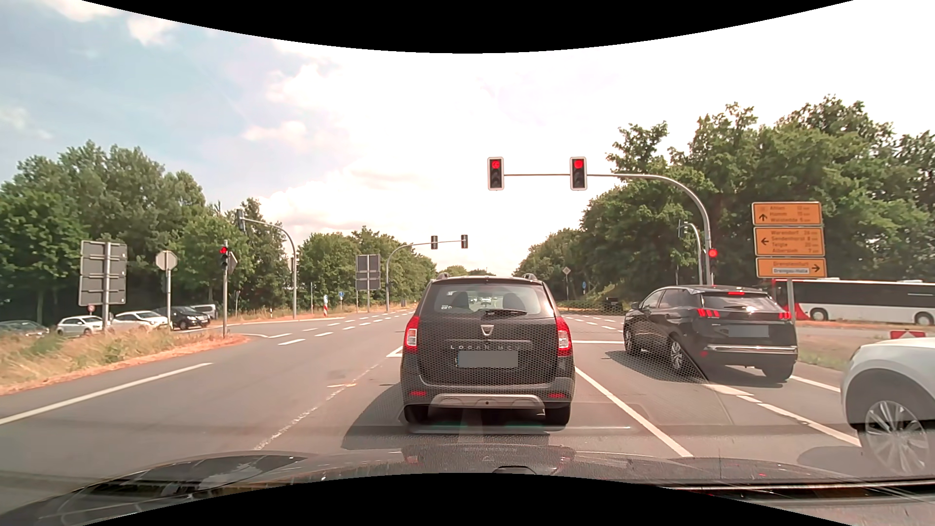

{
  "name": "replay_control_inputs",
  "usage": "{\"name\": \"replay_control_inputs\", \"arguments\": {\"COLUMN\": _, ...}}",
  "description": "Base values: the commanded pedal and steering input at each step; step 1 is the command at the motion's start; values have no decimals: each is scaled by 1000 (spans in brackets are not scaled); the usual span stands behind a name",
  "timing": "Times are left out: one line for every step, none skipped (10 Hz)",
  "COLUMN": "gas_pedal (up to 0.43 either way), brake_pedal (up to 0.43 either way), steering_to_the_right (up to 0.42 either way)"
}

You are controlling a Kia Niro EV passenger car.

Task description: Follow the waypoints while adhering to traffic rules and regulations

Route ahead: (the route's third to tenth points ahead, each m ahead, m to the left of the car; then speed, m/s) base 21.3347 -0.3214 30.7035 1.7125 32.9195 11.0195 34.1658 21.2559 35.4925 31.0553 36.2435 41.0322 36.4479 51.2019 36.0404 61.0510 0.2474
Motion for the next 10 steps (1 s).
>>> {"name": "replay_control_inputs", "arguments": {"gas_pedal": 0, "brake_pedal": 85, "steering_to_the_right": -3}}
{"name": "replay_control_inputs", "arguments": {"gas_pedal": 0, "brake_pedal": 85, "steering_to_the_right": -3}}
{"name": "replay_control_inputs", "arguments": {"gas_pedal": 0, "brake_pedal": 79, "steering_to_the_right": -3}}
{"name": "replay_control_inputs", "arguments": {"gas_pedal": 0, "brake_pedal": 79, "steering_to_the_right": -3}}
{"name": "replay_control_inputs", "arguments": {"gas_pedal": 0, "brake_pedal": 85, "steering_to_the_right": -3}}
{"name": "replay_control_inputs", "arguments": {"gas_pedal": 0, "brake_pedal": 79, "steering_to_the_right": -3}}
{"name": "replay_control_inputs", "arguments": {"gas_pedal": 0, "brake_pedal": 85, "steering_to_the_right": -3}}
{"name": "replay_control_inputs", "arguments": {"gas_pedal": 0, "brake_pedal": 85, "steering_to_the_right": -3}}
{"name": "replay_control_inputs", "arguments": {"gas_pedal": 0, "brake_pedal": 85, "steering_to_the_right": -3}}
{"name": "replay_control_inputs", "arguments": {"gas_pedal": 0, "brake_pedal": 85, "steering_to_the_right": -3}}
